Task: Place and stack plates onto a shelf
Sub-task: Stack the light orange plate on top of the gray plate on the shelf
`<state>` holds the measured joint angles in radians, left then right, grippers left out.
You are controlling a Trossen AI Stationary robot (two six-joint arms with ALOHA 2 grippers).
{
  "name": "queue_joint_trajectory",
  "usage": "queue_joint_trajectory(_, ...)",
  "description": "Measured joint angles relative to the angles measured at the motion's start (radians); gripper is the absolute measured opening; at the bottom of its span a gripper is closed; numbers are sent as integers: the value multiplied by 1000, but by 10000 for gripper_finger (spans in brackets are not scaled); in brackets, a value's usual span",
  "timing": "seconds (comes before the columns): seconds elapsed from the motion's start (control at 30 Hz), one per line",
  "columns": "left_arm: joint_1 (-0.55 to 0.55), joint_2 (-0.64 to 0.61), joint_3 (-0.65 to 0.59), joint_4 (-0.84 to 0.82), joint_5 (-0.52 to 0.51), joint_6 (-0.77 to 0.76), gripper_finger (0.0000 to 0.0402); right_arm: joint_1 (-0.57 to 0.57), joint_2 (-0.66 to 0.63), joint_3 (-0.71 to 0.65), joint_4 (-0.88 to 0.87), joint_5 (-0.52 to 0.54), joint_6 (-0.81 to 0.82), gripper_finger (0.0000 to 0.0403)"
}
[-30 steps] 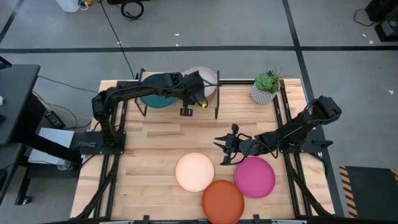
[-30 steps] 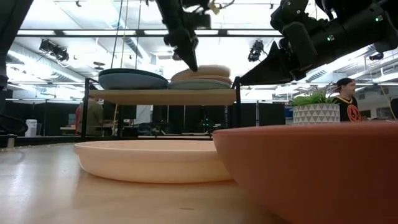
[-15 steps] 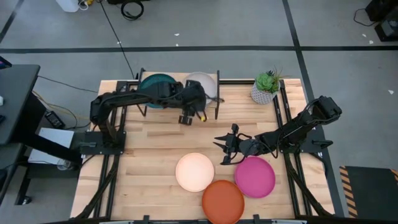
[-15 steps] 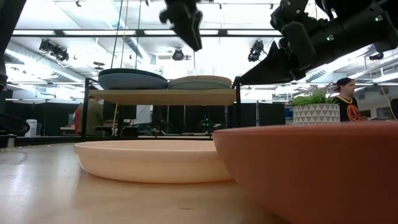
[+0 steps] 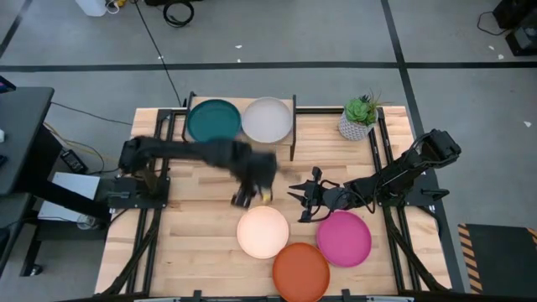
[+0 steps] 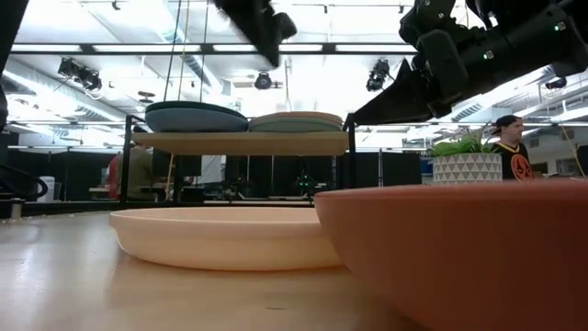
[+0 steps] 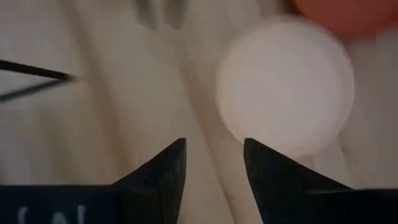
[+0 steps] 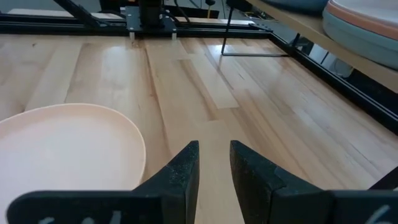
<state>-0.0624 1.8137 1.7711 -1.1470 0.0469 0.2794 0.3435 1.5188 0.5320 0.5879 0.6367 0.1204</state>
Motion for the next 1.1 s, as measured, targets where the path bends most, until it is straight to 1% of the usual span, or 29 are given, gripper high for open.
queue_joint_trajectory(0.07,-73,-1,-83,39,-25,-5,167,0,0,0,-7,1,0,96)
queue_joint_trajectory(0.17,-169,-1,-209,104,-32,-39,166,1,0,0,-7,0,0,96)
queue_joint_trajectory(0.3,-283,-1,-337,271,-32,-136,166,1,0,0,6,0,0,96)
queue_joint_trajectory(0.37,-334,0,-386,337,-33,-161,166,-2,0,0,14,0,0,96)
queue_joint_trajectory(0.5,-409,-1,-436,424,-40,-201,166,-8,0,0,18,-1,6,96)
queue_joint_trajectory(0.63,-441,-1,-477,511,-48,-228,166,-8,0,0,18,-2,7,96)
queue_joint_trajectory(0.77,-454,-1,-539,609,-61,-223,166,-7,0,0,18,-2,4,96)
queue_joint_trajectory(1.0,-451,-1,-641,661,-64,-223,165,-8,0,0,17,-2,3,96)
queue_joint_trajectory(1.1,-451,-1,-683,710,-66,-219,156,-8,0,0,17,-2,1,96)
